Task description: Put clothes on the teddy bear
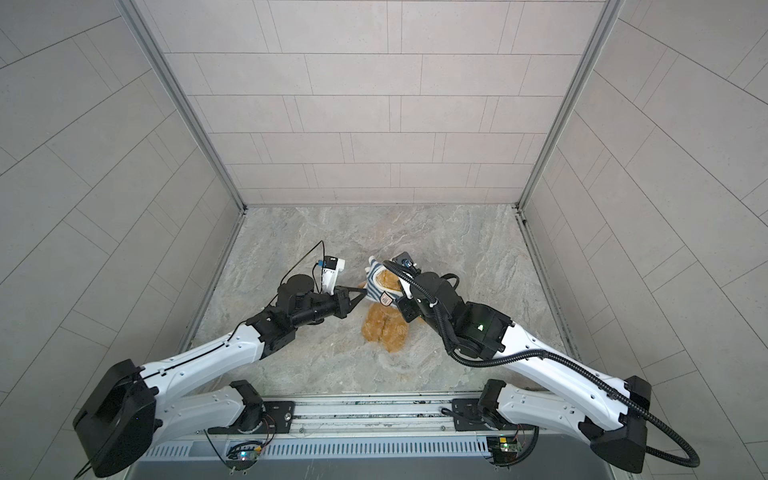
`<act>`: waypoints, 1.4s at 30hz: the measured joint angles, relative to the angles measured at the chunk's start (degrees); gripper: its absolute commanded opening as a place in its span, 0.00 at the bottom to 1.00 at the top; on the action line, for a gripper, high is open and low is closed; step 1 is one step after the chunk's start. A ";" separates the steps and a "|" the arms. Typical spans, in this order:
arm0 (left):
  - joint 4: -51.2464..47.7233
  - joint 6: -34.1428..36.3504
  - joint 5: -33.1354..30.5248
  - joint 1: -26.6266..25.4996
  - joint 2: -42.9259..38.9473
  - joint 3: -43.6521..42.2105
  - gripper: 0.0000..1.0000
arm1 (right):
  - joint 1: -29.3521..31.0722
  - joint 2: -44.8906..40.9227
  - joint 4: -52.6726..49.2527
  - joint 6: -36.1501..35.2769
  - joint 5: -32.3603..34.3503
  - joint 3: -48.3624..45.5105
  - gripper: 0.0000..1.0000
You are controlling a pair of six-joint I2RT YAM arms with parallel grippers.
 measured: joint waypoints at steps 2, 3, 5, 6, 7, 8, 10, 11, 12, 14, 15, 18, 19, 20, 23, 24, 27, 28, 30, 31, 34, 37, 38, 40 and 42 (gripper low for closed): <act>0.72 -0.17 0.39 0.02 -0.24 0.00 0.08 | -0.02 -0.42 1.09 0.17 -0.74 -0.72 0.00; 1.53 -0.37 0.70 0.02 -0.63 -0.22 0.13 | -0.02 -0.52 1.44 0.22 -1.01 -0.85 0.00; 2.91 -1.03 1.36 0.04 -2.29 -1.09 0.22 | -0.02 -0.63 2.08 0.37 -1.25 -0.85 0.00; 3.26 -1.09 1.62 0.04 -3.69 -1.66 0.26 | -0.02 -0.68 2.32 0.44 -1.29 -0.85 0.00; 3.28 -1.27 1.73 0.04 -5.16 -2.14 0.29 | -0.02 -0.70 2.45 0.57 -1.25 -0.85 0.00; 3.17 -1.14 1.86 0.04 -7.13 -2.69 0.31 | -0.02 -0.70 2.64 0.74 -1.20 -0.85 0.00; 2.86 -1.07 1.73 0.02 -10.38 -3.37 0.36 | -0.02 -0.70 2.95 1.25 -1.05 -0.87 0.00; 2.69 -1.22 1.60 -0.13 -12.02 -3.67 0.38 | -0.02 -0.70 3.30 1.51 -0.87 -0.96 0.00; 2.56 -1.20 1.44 -0.33 -13.22 -3.89 0.39 | -0.02 -0.70 3.65 1.73 -0.72 -1.07 0.00; 2.71 -1.55 0.85 -1.16 -14.78 -4.22 0.40 | -0.02 -0.70 4.66 2.10 -0.55 -1.57 0.00; 2.86 -1.79 0.57 -1.79 -14.93 -4.33 0.39 | -0.02 -0.68 5.09 2.25 -0.55 -1.79 0.00; 3.74 -3.30 -0.22 -3.08 -13.81 -4.42 0.35 | -0.11 -0.46 6.12 2.71 -0.70 -2.14 0.00; 4.63 -4.11 -0.20 -3.26 -12.85 -4.46 0.34 | -0.15 -0.37 6.34 2.95 -0.81 -2.19 0.00; 5.81 -5.11 -0.26 -3.21 -11.63 -4.50 0.34 | -0.15 -0.35 6.62 3.13 -0.96 -2.27 0.00; 10.75 -8.59 0.07 -2.82 -6.86 -4.72 0.34 | -0.15 -0.35 7.56 3.63 -1.36 -2.69 0.00; 12.52 -9.73 0.28 -2.71 -5.35 -4.85 0.35 | -0.15 -0.35 7.80 3.80 -1.40 -2.80 0.00; 17.90 -12.98 1.05 -2.71 -1.66 -5.38 0.35 | -0.13 -0.57 8.48 4.13 -1.49 -3.26 0.00; 19.06 -13.55 1.29 -2.93 -0.98 -5.38 0.34 | -0.13 -0.68 8.52 4.22 -1.49 -3.48 0.00; 20.44 -13.97 1.46 -3.69 -0.57 -5.38 0.31 | -0.13 -0.85 8.46 4.24 -1.46 -3.80 0.00; 20.72 -13.88 1.44 -4.15 -0.63 -5.38 0.28 | -0.13 -0.94 8.44 4.24 -1.44 -3.98 0.00; 20.85 -13.55 1.31 -4.96 -1.38 -5.38 0.17 | -0.13 -1.36 8.24 4.22 -1.44 -4.46 0.00; 20.28 -12.41 1.09 -5.29 -2.38 -5.38 0.09 | -0.13 -1.70 8.07 4.17 -1.25 -4.61 0.00; 19.74 -12.17 0.87 -5.46 -2.75 -5.38 0.07 | -0.13 -1.77 8.07 4.17 -1.14 -4.61 0.00; 18.08 -11.26 0.11 -5.92 -3.52 -5.35 0.04 | -0.13 -1.84 8.07 4.17 -0.90 -4.61 0.00; 15.47 -9.75 -0.98 -6.71 -4.37 -5.20 0.02 | -0.13 -1.84 8.07 4.15 -0.57 -4.66 0.00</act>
